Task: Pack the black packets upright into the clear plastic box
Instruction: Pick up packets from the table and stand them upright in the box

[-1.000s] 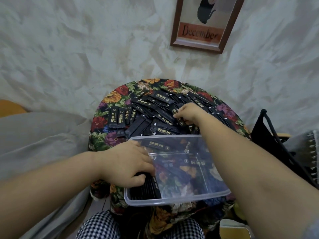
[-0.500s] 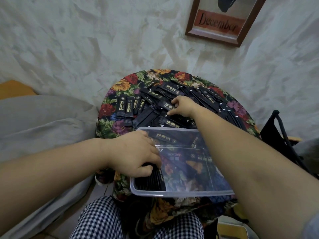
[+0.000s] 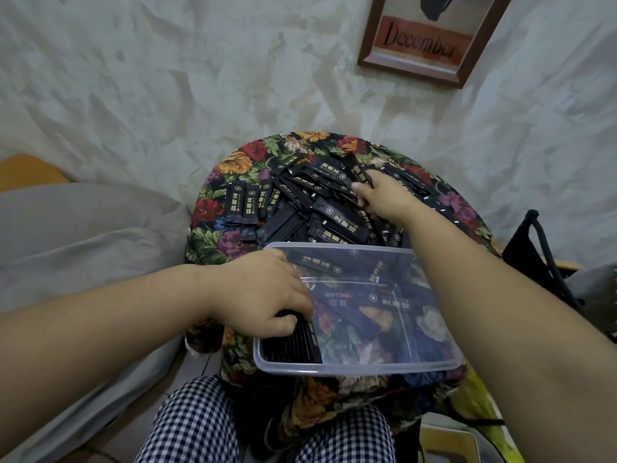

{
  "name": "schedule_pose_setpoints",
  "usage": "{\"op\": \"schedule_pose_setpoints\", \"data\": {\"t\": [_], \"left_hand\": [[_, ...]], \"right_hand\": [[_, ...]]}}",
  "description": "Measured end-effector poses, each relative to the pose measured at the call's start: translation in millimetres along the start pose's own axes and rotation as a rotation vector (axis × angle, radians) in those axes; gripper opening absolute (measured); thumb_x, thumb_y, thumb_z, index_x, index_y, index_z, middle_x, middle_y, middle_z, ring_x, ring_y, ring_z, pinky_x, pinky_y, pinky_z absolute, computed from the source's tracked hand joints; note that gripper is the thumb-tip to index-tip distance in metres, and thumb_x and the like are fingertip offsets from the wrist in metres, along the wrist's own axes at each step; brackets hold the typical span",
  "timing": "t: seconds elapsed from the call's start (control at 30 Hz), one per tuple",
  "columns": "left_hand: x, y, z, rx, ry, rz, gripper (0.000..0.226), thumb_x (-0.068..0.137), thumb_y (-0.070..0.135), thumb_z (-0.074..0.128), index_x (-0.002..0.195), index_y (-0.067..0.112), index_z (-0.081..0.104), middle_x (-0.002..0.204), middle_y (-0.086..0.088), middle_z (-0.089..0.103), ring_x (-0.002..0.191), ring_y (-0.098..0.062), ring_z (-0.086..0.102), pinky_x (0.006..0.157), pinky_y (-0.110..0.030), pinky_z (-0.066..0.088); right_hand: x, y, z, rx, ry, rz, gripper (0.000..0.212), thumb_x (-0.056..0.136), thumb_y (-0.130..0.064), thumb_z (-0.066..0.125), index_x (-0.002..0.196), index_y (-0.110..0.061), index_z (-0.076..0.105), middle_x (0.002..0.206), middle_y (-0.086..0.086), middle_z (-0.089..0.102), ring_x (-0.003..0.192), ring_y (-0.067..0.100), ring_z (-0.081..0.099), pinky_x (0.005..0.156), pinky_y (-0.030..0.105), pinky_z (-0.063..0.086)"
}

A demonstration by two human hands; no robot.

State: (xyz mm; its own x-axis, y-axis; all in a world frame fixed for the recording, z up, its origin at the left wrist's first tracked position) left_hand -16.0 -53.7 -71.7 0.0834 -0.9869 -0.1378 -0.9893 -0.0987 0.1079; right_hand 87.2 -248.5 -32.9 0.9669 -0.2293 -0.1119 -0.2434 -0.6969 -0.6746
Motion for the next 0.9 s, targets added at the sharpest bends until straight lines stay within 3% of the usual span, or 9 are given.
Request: {"op": "schedule_pose_setpoints", "data": {"t": [0.1,0.27,0.4,0.5,0.53,0.6,0.73,0.83,0.9], "left_hand": [[-0.2,0.5,0.3,0.001,0.006,0.008,0.058,0.084,0.048,0.019,0.119,0.031,0.060,0.122,0.012,0.062,0.113,-0.012,0.054,0.095,-0.039,0.037],[-1.1,2.8,-5.5,0.029,0.084,0.045,0.051,0.084,0.045,0.027,0.112,0.026,0.066,0.113,0.006,0.067,0.104,-0.018,0.060,0.088,-0.043,0.043],[-1.0,3.7,-6.4,0.047,0.070,0.043,0.055,0.083,0.047,0.024,0.114,0.027,0.065,0.116,0.006,0.066,0.106,-0.018,0.059,0.091,-0.041,0.041],[0.7,2.5,-2.8,0.065,-0.009,0.008,0.065,0.080,0.051,0.014,0.121,0.031,0.060,0.127,0.010,0.060,0.115,-0.014,0.053,0.098,-0.040,0.034],[1.1,2.5,-2.0,0.073,-0.031,0.002,0.067,0.079,0.052,0.011,0.123,0.032,0.058,0.129,0.012,0.058,0.117,-0.013,0.051,0.099,-0.039,0.032],[1.9,3.0,-2.7,0.076,-0.034,0.000,0.070,0.078,0.053,0.009,0.124,0.032,0.058,0.129,0.012,0.058,0.116,-0.014,0.051,0.098,-0.036,0.030],[1.0,3.3,-2.8,0.074,-0.009,0.010,0.068,0.078,0.051,0.013,0.121,0.031,0.061,0.127,0.010,0.060,0.114,-0.017,0.054,0.096,-0.039,0.033],[-0.9,7.4,-9.0,0.031,0.062,0.034,0.057,0.080,0.046,0.024,0.114,0.030,0.067,0.124,0.008,0.062,0.104,-0.018,0.061,0.092,-0.040,0.039],[-1.2,6.6,-8.9,0.023,0.054,0.019,0.057,0.080,0.047,0.024,0.114,0.031,0.067,0.124,0.008,0.062,0.103,-0.018,0.061,0.092,-0.038,0.038]], "right_hand": [[-37.9,-28.7,1.4,0.176,-0.062,-0.038,0.010,0.101,-0.019,0.035,0.093,-0.022,0.040,0.072,0.002,0.051,0.055,0.015,0.041,0.050,0.028,0.034],[-119.4,-29.3,50.1,0.298,-0.462,0.082,0.017,0.098,-0.002,0.035,0.097,-0.014,0.047,0.077,0.004,0.061,0.059,0.015,0.055,0.051,0.023,0.049],[-135.5,9.4,72.1,-0.105,-0.451,0.148,0.012,0.097,-0.011,0.047,0.096,-0.005,0.057,0.084,0.007,0.064,0.075,0.021,0.068,0.070,0.032,0.058],[-133.8,14.3,77.1,-0.332,-0.388,0.086,0.011,0.095,-0.020,0.053,0.086,-0.017,0.059,0.083,0.000,0.062,0.079,0.021,0.061,0.062,0.026,0.047],[-134.1,10.6,78.7,-0.418,-0.373,0.050,0.006,0.094,-0.025,0.056,0.092,-0.022,0.061,0.089,-0.001,0.063,0.086,0.021,0.060,0.067,0.027,0.045],[-135.7,7.2,83.8,-0.507,-0.368,0.020,0.027,0.090,-0.031,0.062,0.116,-0.023,0.062,0.099,-0.005,0.061,0.092,0.017,0.057,0.071,0.026,0.041],[-142.2,5.6,100.7,-0.307,-0.458,0.030,0.024,0.083,-0.026,0.072,0.102,-0.027,0.059,0.073,-0.012,0.053,0.062,0.011,0.057,0.055,0.021,0.045],[-146.6,10.5,103.2,-0.079,-0.547,0.107,0.027,0.082,-0.021,0.073,0.105,-0.020,0.059,0.081,0.009,0.064,0.063,0.021,0.062,0.052,0.027,0.054],[-149.4,13.3,102.3,0.018,-0.584,0.147,0.028,0.083,-0.018,0.072,0.109,-0.016,0.061,0.083,0.012,0.063,0.060,0.019,0.060,0.052,0.026,0.053]]}}
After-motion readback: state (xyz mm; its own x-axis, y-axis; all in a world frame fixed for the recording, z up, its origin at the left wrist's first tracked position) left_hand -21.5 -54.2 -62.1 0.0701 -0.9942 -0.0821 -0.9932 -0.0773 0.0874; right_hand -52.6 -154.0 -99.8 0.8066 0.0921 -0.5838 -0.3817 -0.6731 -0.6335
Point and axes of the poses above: each hand's wrist, its own x-axis towards the middle knuckle, its own z-axis out of the palm, y = z × x, the point moved 8 cm from there along x, towards the middle knuckle
